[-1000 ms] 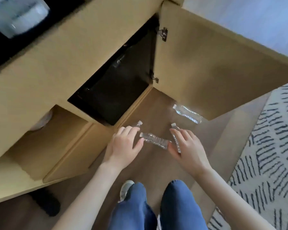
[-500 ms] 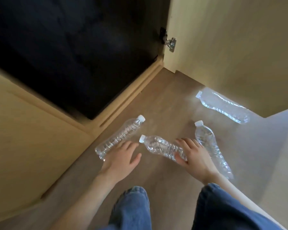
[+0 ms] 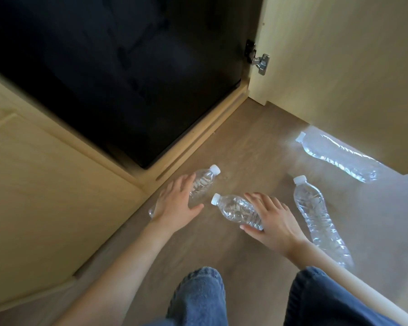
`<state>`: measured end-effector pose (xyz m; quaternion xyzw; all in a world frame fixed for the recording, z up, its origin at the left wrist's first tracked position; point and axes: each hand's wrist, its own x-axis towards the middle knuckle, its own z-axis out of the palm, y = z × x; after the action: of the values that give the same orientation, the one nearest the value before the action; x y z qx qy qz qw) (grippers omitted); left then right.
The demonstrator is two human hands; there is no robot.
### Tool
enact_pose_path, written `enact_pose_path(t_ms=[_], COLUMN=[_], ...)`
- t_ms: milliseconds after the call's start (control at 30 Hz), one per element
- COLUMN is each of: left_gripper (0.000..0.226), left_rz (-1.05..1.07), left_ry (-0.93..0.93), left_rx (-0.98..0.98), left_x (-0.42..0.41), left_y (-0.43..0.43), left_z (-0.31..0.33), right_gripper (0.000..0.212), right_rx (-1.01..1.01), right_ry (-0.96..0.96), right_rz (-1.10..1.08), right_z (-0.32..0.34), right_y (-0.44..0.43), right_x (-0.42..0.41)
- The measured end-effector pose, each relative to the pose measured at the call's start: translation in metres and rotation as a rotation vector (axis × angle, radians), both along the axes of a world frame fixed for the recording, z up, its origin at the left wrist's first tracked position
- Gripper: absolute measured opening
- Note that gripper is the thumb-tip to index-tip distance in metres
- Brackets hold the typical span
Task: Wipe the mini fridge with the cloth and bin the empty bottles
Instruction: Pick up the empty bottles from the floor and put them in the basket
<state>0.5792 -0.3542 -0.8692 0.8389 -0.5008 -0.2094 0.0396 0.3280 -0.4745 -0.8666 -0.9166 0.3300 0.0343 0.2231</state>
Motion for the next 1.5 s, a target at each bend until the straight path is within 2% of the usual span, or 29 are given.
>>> enact_pose_path(t_ms=[133,233,400,533,633,800,967,1300,1500], left_gripper=[0.096,0.091,0.082,0.080,0.079,0.080,0.079,0.072,0.070], left_rz=[0.045,0.081,0.109,0.137,0.140,0.219,0.275,0.246,0.210], left_ry=[-0.006,0.000,0.030,0.079,0.111,0.203,0.287,0.331,0.319], left_rx=[0.074,0.092,0.055,0.032,0.042,-0.037,-0.089,-0.272,-0.479], left_x=[0.005,0.006,-0.001,-0.010,-0.020,-0.032,-0.041,-0.077,-0.086], left_y=[0.005,0.007,0.008,0.010,0.012,0.014,0.017,0.050,0.068], left_z=[-0.016,-0.023,-0.024,0.001,0.048,0.161,0.307,0.667,0.829], right_gripper=[0.087,0.083,0.075,0.076,0.075,0.068,0.065,0.067,0.073], right_rx=[0.035,0.051,0.113,0.118,0.157,0.250,0.297,0.205,0.098], right_ry=[0.112,0.171,0.110,0.055,0.034,-0.033,-0.132,-0.260,-0.401], right_rz=[-0.012,-0.041,-0.205,-0.303,-0.382,-0.527,-0.624,-0.704,-0.708], right_z=[-0.017,-0.025,-0.026,-0.003,0.043,0.162,0.318,0.680,0.830], right_y=[0.002,0.003,0.003,0.002,0.008,0.028,0.041,0.072,0.094], right_x=[-0.003,-0.006,-0.008,-0.010,-0.013,-0.016,-0.019,-0.036,-0.042])
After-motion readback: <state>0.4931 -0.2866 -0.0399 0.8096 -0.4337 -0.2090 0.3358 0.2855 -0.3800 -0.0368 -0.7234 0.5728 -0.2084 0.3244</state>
